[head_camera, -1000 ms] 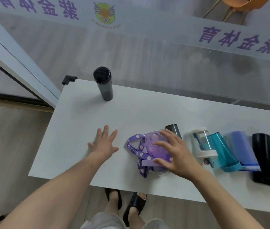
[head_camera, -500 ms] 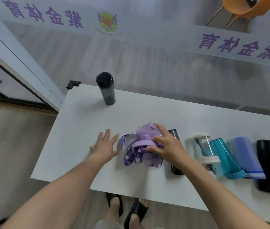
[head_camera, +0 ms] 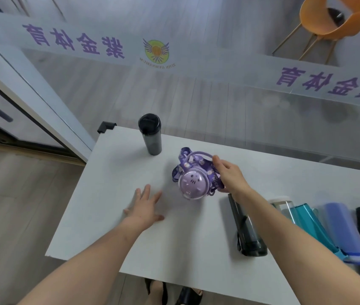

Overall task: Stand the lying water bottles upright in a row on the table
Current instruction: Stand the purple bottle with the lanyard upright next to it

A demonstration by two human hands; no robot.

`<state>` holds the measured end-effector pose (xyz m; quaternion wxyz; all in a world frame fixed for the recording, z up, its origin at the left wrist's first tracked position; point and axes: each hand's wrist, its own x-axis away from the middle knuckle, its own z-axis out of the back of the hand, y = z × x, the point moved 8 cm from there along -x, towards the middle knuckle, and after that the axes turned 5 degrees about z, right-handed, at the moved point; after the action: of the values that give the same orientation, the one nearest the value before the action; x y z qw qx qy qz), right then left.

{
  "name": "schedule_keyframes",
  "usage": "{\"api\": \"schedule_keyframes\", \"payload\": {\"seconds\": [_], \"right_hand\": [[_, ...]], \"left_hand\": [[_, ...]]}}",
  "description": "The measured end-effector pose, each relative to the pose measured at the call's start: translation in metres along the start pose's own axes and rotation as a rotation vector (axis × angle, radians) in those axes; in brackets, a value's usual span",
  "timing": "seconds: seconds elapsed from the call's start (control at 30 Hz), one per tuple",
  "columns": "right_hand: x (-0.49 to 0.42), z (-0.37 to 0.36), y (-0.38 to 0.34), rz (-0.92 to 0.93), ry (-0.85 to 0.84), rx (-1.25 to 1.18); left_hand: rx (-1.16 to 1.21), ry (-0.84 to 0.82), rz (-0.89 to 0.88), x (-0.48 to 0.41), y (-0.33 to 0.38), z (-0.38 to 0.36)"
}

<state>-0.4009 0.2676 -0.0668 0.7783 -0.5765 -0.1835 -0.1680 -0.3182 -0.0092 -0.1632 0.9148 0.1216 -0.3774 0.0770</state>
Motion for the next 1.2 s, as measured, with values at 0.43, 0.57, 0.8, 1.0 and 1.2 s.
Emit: {"api": "schedule_keyframes", "payload": {"seconds": [0.43,0.57,0.8,1.0,1.2], "right_hand": [[-0.035,-0.001,0.016,-0.169,0.043,-0.126],[-0.018,0.015,-0.011,0.204,0.261,0.12],[0.025,-0.016,-0.045,0.697,0.185,0.458],[0.024,-0.031,-0.044,0.654,0.114,0.635],[0.005,-0.023,-0.055,0.688,-0.178,0.792]], "left_hand": [[-0.175,0.01,-0.002,-0.008,-0.005,-0.006],[-0.164,0.002,-0.004,-0.008,-0.005,-0.006],[-0.11,-0.006,-0.005,-0.006,-0.005,-0.005],[-0.104,-0.004,0.0,-0.005,-0.004,-0.005],[-0.104,-0.001,0.001,-0.003,-0.004,-0.004]]}}
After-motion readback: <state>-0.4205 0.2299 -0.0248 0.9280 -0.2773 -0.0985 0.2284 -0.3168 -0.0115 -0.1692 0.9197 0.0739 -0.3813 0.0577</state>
